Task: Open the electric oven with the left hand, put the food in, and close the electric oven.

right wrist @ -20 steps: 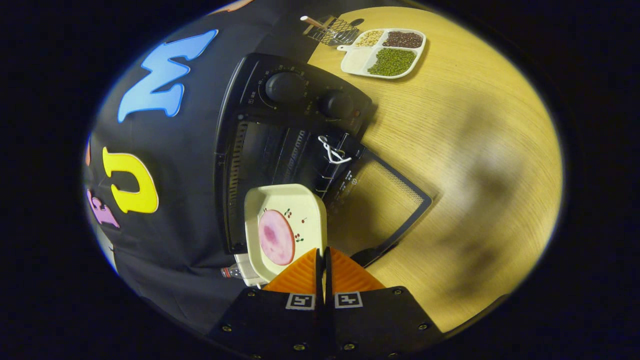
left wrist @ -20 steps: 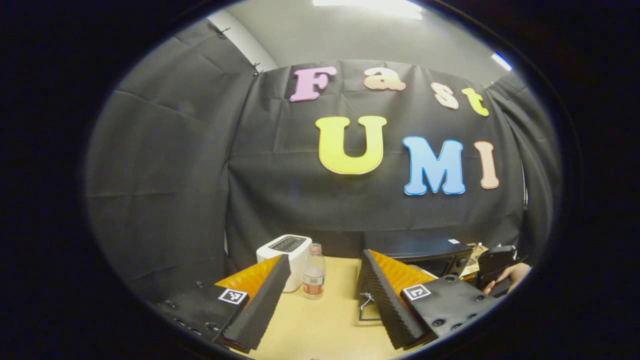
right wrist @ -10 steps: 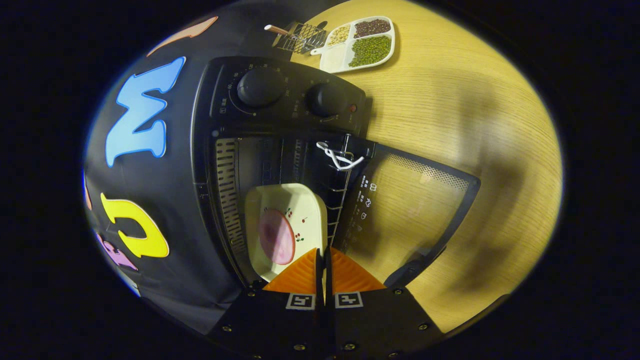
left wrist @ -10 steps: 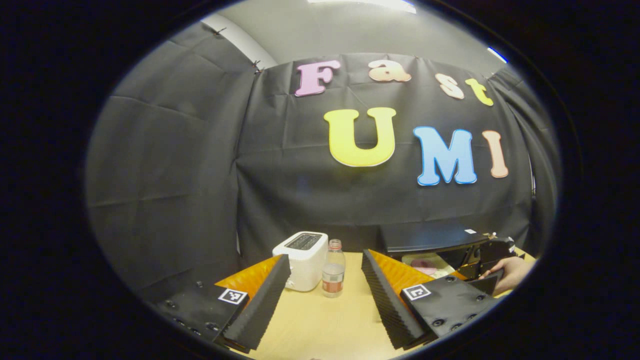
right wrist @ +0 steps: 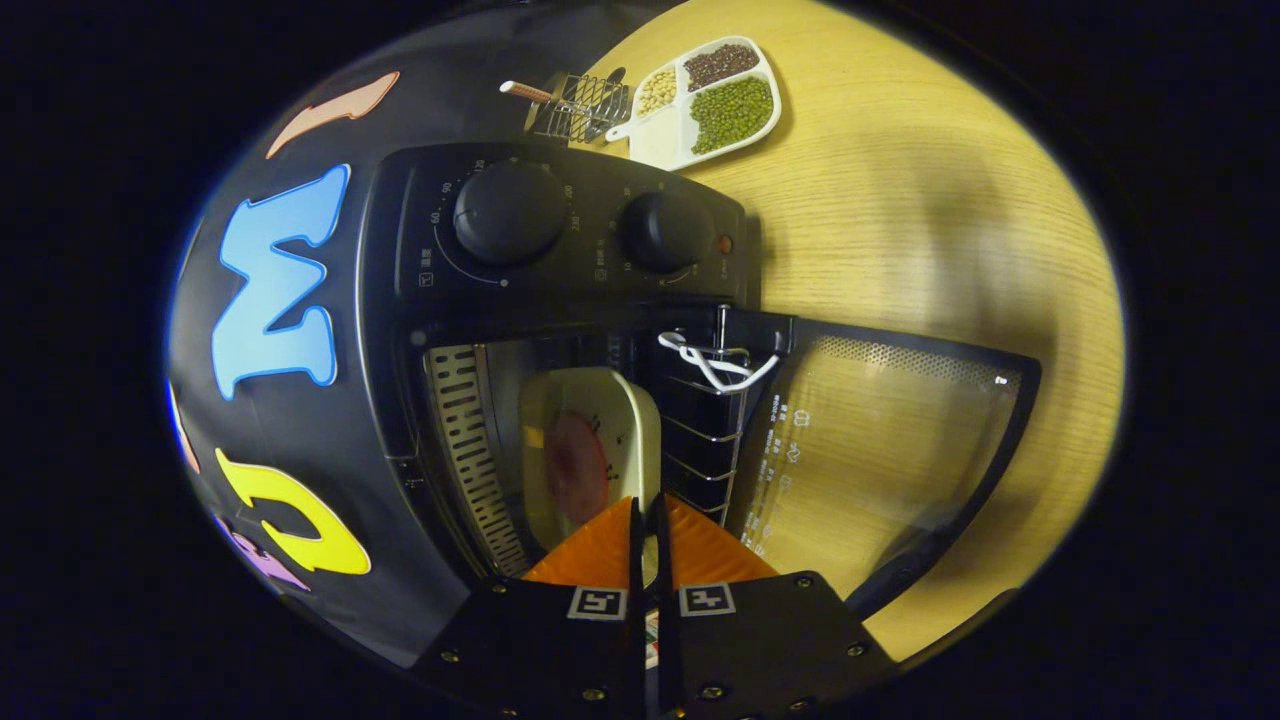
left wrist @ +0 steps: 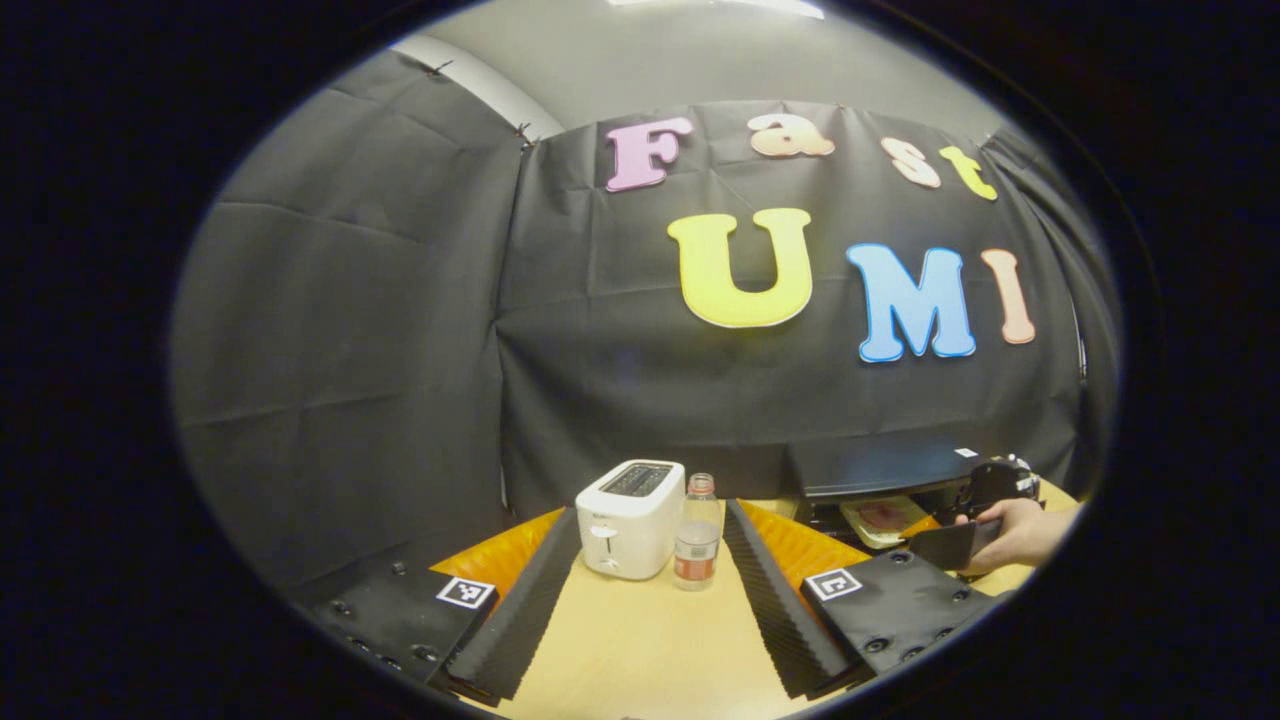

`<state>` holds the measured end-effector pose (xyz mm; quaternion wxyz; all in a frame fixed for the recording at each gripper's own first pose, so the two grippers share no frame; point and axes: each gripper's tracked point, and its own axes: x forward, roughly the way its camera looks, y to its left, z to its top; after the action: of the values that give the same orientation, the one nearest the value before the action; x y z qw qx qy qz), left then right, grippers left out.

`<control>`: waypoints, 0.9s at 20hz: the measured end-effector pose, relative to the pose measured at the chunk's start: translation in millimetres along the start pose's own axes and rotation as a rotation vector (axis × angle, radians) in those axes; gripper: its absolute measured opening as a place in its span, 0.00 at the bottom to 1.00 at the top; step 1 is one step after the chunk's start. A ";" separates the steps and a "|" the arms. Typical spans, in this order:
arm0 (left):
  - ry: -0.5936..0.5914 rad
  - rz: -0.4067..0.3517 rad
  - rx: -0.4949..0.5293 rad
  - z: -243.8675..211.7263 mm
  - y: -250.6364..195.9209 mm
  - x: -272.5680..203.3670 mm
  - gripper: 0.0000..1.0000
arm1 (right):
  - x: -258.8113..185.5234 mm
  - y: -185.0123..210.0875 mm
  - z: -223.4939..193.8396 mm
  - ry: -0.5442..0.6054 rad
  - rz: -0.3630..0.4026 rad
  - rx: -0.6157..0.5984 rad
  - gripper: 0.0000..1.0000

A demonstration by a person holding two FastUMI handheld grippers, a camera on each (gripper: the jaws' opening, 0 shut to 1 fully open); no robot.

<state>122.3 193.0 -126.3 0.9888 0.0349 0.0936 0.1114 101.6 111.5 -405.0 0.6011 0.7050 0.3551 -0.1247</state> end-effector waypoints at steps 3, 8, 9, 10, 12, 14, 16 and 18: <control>-0.003 0.000 -0.002 1.1 -4.1 0.8 0.90 | -6.1 3.4 -19.8 0.071 0.044 0.029 0.16; -0.029 -0.046 -0.002 8.6 -27.0 0.3 0.90 | -32.9 22.2 -31.2 0.125 0.132 -0.036 0.97; -0.026 -0.055 -0.004 5.8 -30.9 -0.3 0.90 | -40.4 24.2 -29.7 0.128 0.140 -0.059 0.97; -0.024 -0.064 -0.013 4.4 -36.5 -0.7 0.97 | -45.9 24.4 -29.3 0.136 0.143 -0.084 0.97; -0.012 -0.089 -0.043 -0.3 -48.9 -1.5 1.00 | -61.3 25.9 -28.7 0.156 0.150 -0.155 0.97; 0.001 -0.112 -0.065 -6.9 -60.9 -3.7 1.00 | -78.3 24.2 -25.7 0.163 0.153 -0.249 0.97; 0.007 -0.137 -0.071 -11.3 -73.8 -5.0 0.93 | -98.1 22.6 -22.3 0.164 0.163 -0.351 0.97; 0.020 -0.163 -0.069 -19.4 -87.4 -7.4 0.90 | -117.8 21.7 -19.0 0.167 0.181 -0.450 0.97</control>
<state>130.2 107.3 -151.8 0.9942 -0.0082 0.1020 0.0342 26.5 87.3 -312.9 0.7202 0.5902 0.3578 0.0706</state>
